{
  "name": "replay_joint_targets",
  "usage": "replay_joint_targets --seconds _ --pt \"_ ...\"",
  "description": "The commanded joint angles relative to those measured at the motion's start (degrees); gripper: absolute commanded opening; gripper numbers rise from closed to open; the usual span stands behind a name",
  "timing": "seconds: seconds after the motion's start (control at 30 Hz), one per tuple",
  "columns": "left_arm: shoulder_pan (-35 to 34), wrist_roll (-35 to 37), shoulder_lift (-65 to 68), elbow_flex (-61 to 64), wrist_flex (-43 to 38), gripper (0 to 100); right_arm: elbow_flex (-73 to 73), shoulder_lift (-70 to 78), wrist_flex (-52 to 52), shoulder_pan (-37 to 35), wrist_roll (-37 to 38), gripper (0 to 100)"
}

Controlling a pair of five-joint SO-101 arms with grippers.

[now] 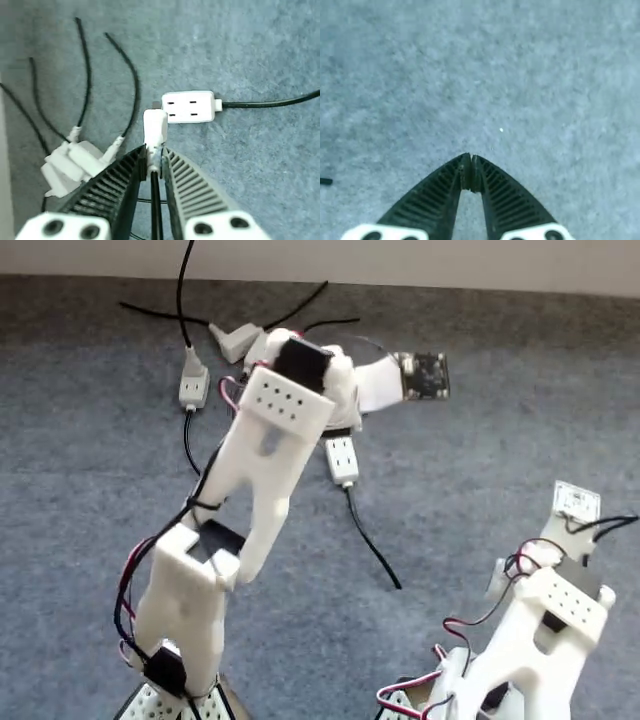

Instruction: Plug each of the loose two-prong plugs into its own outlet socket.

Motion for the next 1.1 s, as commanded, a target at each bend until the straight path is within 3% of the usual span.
replay_joint_targets --seconds 0.0,0.13,0.27,0.4,0.53,0.8,1.07 --pt "-0.31 3.25 -13.41 1.01 0.53 1 -4.44 -0.66 -3.91 -4.53 -0.26 0.8" --pt "0.84 5.8 -26.42 12.09 0.53 1 -7.43 -0.66 -7.25 -7.08 -0.35 0.7" --pt "1.63 6.42 -39.87 28.18 -0.26 1 -7.16 0.04 -18.51 -11.47 -3.08 0.7" --pt "-2.33 4.75 -51.21 46.99 -6.07 1 -5.67 2.51 -22.55 -23.08 -6.42 0.7" --pt "-11.38 -4.22 -57.71 61.14 -6.33 1 -8.66 8.4 -22.64 -35.38 -9.67 0.7" --pt "-30.73 -16.44 -63.43 70.37 -6.77 1 -25.01 30.2 -22.73 -42.95 -12.04 0.7" --pt "-34.86 -20.75 -64.4 72.92 -6.86 1 -42.33 51.74 -22.73 -45.32 -12.04 0.7"
